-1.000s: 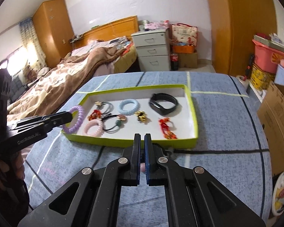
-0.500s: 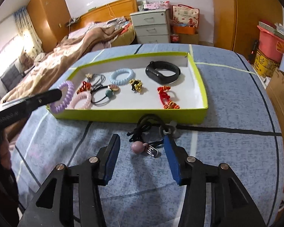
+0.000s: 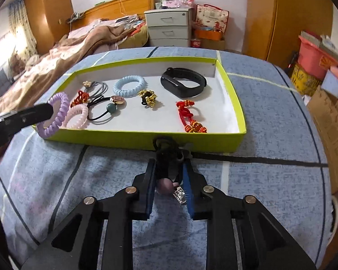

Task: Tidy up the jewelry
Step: 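Carry the lilac coil and bear keychain into the box and open both tools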

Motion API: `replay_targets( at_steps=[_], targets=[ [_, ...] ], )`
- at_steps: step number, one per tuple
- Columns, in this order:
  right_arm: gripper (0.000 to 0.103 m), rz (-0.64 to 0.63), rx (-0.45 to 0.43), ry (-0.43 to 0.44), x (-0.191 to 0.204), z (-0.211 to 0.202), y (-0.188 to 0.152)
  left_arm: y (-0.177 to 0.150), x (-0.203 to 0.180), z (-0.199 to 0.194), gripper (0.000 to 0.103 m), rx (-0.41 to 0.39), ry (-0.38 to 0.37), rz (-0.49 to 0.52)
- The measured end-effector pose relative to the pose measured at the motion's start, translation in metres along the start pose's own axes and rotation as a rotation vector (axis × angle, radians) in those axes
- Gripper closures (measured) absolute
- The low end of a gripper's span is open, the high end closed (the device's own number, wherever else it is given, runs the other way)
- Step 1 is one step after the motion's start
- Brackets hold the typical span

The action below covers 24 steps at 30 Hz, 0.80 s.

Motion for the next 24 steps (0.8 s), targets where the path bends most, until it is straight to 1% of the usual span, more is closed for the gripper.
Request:
replay_targets(
  at_steps=[4,5,10,13,18,22,24],
  targets=[
    [0.085,0.01,-0.005,0.001,-0.002,-0.002,-0.001,-0.001,-0.001,0.0,0.093,-0.001,-0.004,0.003],
    [0.088,0.016,-0.011,0.006,-0.004,-0.004,-0.002,-0.001,-0.001,0.0,0.093,-0.002,-0.004,0.003],
    [0.092,0.041,-0.048,0.033,-0.01,-0.02,-0.004,0.001,-0.002,-0.002,0.093,-0.01,-0.005,0.007],
    [0.092,0.047,-0.082,0.053,-0.011,-0.034,-0.002,0.005,0.0,-0.003,0.093,-0.014,-0.009,0.002],
    [0.092,0.006,-0.138,0.08,0.001,-0.055,0.011,0.013,0.003,-0.005,0.093,-0.02,-0.005,0.001],
    [0.092,-0.01,-0.126,0.111,0.007,-0.047,0.026,0.026,0.004,-0.003,0.093,-0.021,-0.014,0.002],
    [0.092,-0.012,-0.127,0.113,0.008,-0.043,0.033,0.033,0.005,-0.001,0.093,-0.023,0.001,0.005]
  ],
)
Point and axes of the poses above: each gripper's, at about its wrist camera, not at the fingertips, and z roughly the way its jaws point, x to its left, y to its top, the point moved 4 cm from there along z, roughly the way its jaws point, and after that the axes turned 15 degrees about x, right-handed, at the moved point
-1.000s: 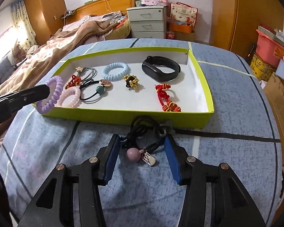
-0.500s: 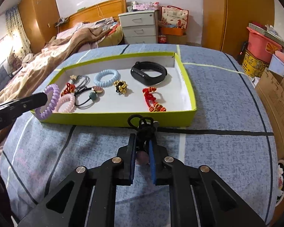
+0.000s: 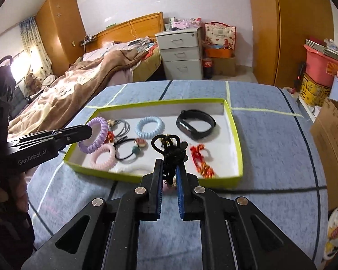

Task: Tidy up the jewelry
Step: 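Carry the lilac coil and bear keychain into the box and open both tools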

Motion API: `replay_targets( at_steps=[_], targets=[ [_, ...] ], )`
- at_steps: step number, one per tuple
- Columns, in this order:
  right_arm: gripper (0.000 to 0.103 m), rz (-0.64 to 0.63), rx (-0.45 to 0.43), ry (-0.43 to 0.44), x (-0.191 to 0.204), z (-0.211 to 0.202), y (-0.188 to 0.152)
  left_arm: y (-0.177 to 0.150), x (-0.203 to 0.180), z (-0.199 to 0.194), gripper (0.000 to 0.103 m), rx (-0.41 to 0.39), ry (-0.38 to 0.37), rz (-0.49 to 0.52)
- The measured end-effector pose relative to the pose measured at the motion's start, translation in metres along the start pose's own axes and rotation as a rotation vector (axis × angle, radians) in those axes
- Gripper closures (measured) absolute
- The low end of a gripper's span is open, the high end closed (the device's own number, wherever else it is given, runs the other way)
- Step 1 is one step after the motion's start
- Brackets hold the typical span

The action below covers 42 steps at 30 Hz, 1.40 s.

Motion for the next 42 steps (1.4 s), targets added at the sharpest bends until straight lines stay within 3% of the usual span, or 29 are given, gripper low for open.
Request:
replay_targets(
  at_steps=[13,20,26,36,42],
  targets=[
    [0.092,-0.074,0.077,0.014,0.01,0.041,0.021,0.025,0.01,0.036,0.093,0.061,0.01,-0.015],
    [0.092,-0.044,0.013,0.126,0.006,0.022,0.032,0.027,0.018,0.04,0.093,0.066,0.022,-0.031],
    [0.092,-0.037,0.05,0.201,0.005,0.032,0.033,0.028,0.015,0.044,0.093,0.072,0.015,-0.024],
    [0.092,-0.097,0.142,0.059,0.008,0.055,0.026,0.028,0.013,0.056,0.093,0.096,0.015,-0.019],
    [0.091,-0.12,0.145,0.002,0.008,0.062,0.025,0.026,0.011,0.061,0.093,0.104,0.025,-0.019]
  ],
)
Point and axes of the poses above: each gripper's, at about its wrist camera, not at the fingertips, and z roughly the way its jaws point, x to its left, y to its top, the point moved 4 cm from there along z, roughly the way its jaws point, and after that the axes turned 15 degrees about x, right-handed, at the moved point
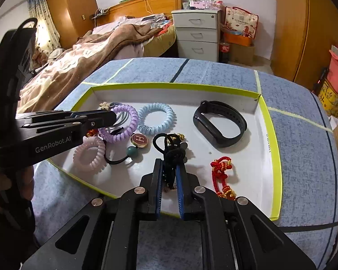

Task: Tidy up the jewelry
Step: 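Carry the lilac coil and bear keychain into the box and open both tools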

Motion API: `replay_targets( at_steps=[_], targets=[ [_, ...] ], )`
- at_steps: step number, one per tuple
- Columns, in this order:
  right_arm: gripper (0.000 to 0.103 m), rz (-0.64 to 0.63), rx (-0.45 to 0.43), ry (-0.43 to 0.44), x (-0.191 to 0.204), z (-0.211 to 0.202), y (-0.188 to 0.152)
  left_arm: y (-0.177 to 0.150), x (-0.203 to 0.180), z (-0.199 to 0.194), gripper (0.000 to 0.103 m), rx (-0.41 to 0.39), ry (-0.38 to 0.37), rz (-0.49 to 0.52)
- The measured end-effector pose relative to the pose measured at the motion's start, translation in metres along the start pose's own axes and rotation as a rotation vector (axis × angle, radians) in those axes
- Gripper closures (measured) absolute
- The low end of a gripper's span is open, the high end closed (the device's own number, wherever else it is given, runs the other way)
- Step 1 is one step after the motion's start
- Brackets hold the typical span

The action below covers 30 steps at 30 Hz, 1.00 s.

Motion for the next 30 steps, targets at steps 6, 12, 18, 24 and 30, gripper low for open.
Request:
replay_targets(
  at_steps=[6,12,18,24,30],
  targets=[
    [0.091,-0.017,0.0,-0.029,0.001,0.001,0.001,0.001,0.001,0.003,0.093,0.009,0.004,-0.01],
    [0.088,-0.021,-0.004,-0.039,0.004,0.001,0.0,0.002,0.004,0.001,0.091,0.005,0.009,-0.015],
    [0.064,-0.007,-0.001,-0.039,0.002,0.002,-0.002,0.0,0.005,-0.003,0.076,-0.001,0.001,-0.023],
    [0.064,0.004,-0.011,-0.034,0.002,-0.002,-0.004,-0.004,0.004,-0.008,0.074,-0.003,0.008,-0.027],
    [0.064,0.026,-0.037,-0.035,0.002,-0.013,-0.008,-0.01,0.004,-0.02,0.064,-0.023,0.025,-0.048]
  ],
)
Point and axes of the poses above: each gripper's, at about its wrist camera, not at the fingertips, and z roughly the way its jaws point, x to its left, y to its top, the point moved 4 cm from there along z, roughly the way its jaws point, and after that the axes turned 15 degrees about x, right-handed, at the moved point
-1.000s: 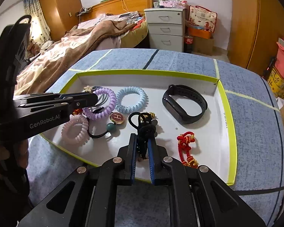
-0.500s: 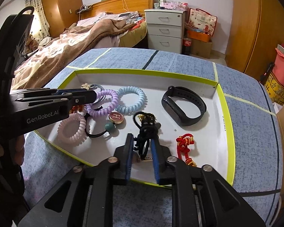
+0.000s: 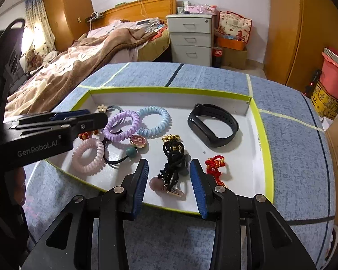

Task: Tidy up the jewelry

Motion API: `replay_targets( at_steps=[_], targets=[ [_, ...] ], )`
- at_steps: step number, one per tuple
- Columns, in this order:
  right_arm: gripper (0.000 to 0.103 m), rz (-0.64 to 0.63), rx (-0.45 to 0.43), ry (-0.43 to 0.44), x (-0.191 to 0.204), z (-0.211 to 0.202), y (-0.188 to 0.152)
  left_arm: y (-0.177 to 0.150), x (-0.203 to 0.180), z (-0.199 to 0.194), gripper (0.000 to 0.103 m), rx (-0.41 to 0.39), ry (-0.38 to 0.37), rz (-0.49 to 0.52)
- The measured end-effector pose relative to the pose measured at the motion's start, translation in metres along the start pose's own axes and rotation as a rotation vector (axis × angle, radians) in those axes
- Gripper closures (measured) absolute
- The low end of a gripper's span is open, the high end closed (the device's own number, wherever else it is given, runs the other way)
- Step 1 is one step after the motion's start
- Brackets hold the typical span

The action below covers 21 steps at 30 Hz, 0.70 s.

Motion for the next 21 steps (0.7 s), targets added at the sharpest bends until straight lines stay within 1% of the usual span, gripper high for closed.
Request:
replay_targets(
  at_steps=[2,4,6,8,16,21],
  targets=[
    [0.064,0.014,-0.018,0.001,0.0,-0.007,-0.003,-0.004,0.002,-0.007,0.062,-0.015,0.015,-0.019],
    [0.063,0.027,-0.035,0.001,-0.001,-0.015,-0.006,-0.01,0.003,-0.018,0.06,-0.052,0.048,-0.043],
    [0.059,0.04,-0.05,-0.015,-0.001,-0.021,-0.008,-0.016,0.001,-0.027,0.056,-0.076,0.074,-0.04],
    [0.057,0.05,-0.071,-0.039,0.0,-0.028,-0.013,-0.023,-0.001,-0.032,0.056,-0.083,0.087,-0.043],
    [0.056,0.072,-0.107,-0.054,0.006,-0.044,-0.024,-0.053,-0.012,-0.044,0.056,-0.106,0.147,-0.052],
    [0.056,0.077,-0.115,-0.061,0.01,-0.049,-0.029,-0.061,-0.016,-0.049,0.056,-0.115,0.155,-0.072]
  ],
)
Point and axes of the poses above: each gripper's, at about its wrist camera, not at the fingertips, and z roughly the way its jaws point, x to its left, y to its top, the point moved 4 cm from there along z, roughly the way its jaws point, and after that the axes turned 15 degrees about x, right-handed, at the moved point
